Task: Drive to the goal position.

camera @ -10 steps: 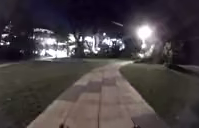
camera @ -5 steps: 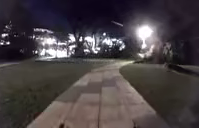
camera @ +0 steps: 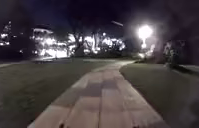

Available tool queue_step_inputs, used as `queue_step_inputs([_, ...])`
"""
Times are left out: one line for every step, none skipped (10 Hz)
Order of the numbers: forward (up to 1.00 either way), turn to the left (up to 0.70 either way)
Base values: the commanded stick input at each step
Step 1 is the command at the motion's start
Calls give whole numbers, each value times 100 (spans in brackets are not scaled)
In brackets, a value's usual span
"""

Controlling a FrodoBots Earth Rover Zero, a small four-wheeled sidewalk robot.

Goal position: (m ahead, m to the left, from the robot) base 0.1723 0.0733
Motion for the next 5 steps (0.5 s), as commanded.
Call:
queue_step_inputs([30,0])
queue_step_inputs([30,0])
queue_step_inputs([30,0])
queue_step_inputs([30,0])
queue_step_inputs([30,0])
